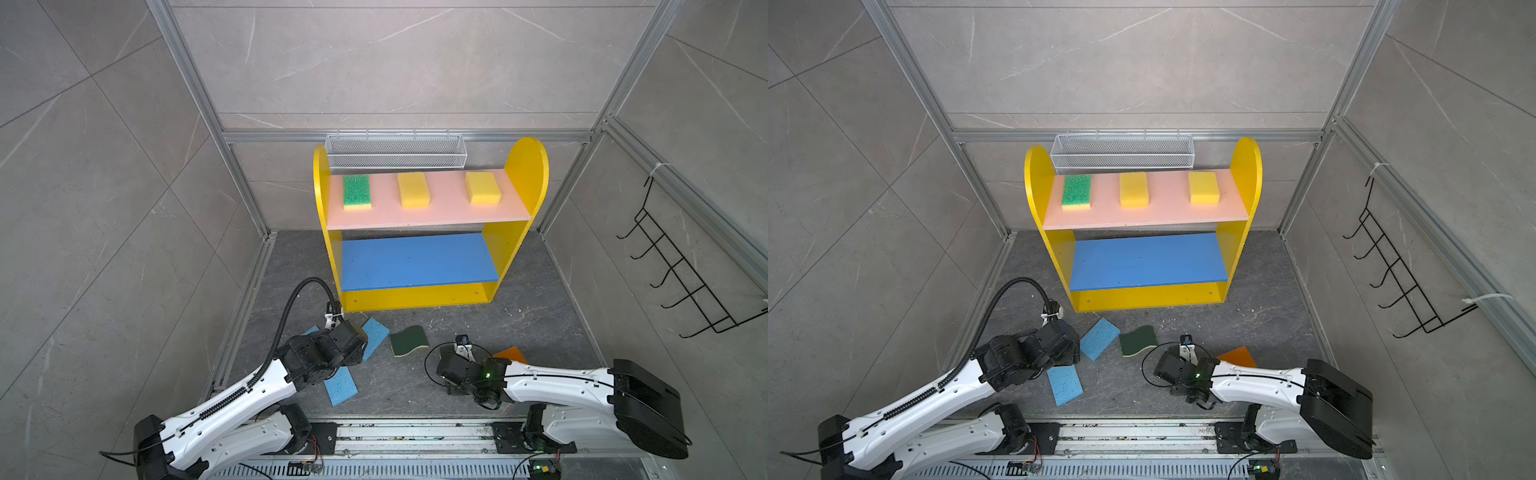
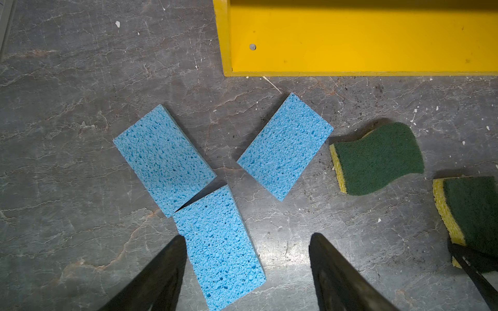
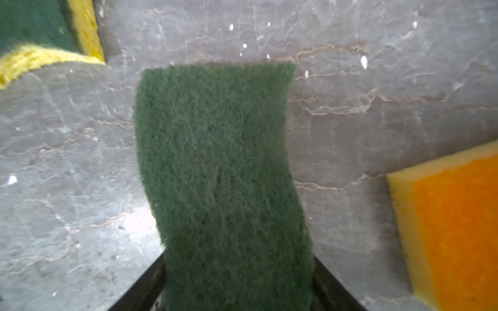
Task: Arrange cleaning sponges on a shelf
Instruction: Pick up the cleaning sponge from the bottom-center of the table.
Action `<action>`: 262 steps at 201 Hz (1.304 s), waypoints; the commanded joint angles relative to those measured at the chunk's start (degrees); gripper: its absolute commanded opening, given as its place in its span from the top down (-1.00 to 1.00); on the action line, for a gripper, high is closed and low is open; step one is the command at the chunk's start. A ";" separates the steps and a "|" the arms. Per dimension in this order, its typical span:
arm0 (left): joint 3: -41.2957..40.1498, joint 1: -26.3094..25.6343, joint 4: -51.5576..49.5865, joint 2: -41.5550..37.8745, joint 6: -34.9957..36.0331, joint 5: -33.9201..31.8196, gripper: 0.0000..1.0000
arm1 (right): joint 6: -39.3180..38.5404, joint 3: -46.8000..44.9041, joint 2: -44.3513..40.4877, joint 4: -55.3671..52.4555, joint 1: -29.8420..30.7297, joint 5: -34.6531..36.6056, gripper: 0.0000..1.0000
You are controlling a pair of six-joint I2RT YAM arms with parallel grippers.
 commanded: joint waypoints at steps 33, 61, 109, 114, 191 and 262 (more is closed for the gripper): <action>-0.28 -0.38 -1.06 -2.28 -1.21 -1.83 -0.49 | -4.38 5.33 -3.76 -4.44 0.27 6.46 -0.42; -0.78 -0.36 -1.06 -2.67 -1.21 -1.83 -0.49 | -7.10 9.42 -4.06 -6.71 0.26 8.69 -0.42; -2.58 -0.36 -0.56 -4.52 -1.83 -2.78 -0.49 | -11.00 16.24 -4.93 -10.87 0.23 14.35 -0.42; -2.90 -0.36 -0.32 -4.84 -1.78 -2.86 -0.49 | -11.61 16.97 -4.90 -11.26 0.27 15.08 -0.42; -5.12 -0.36 3.42 -8.80 0.86 -2.96 -0.49 | -19.67 24.21 -2.78 -10.53 -4.20 16.71 -0.42; -2.47 -0.36 6.22 -8.46 5.07 -4.46 -0.49 | -25.73 29.17 -0.19 -8.24 -10.27 15.16 -0.41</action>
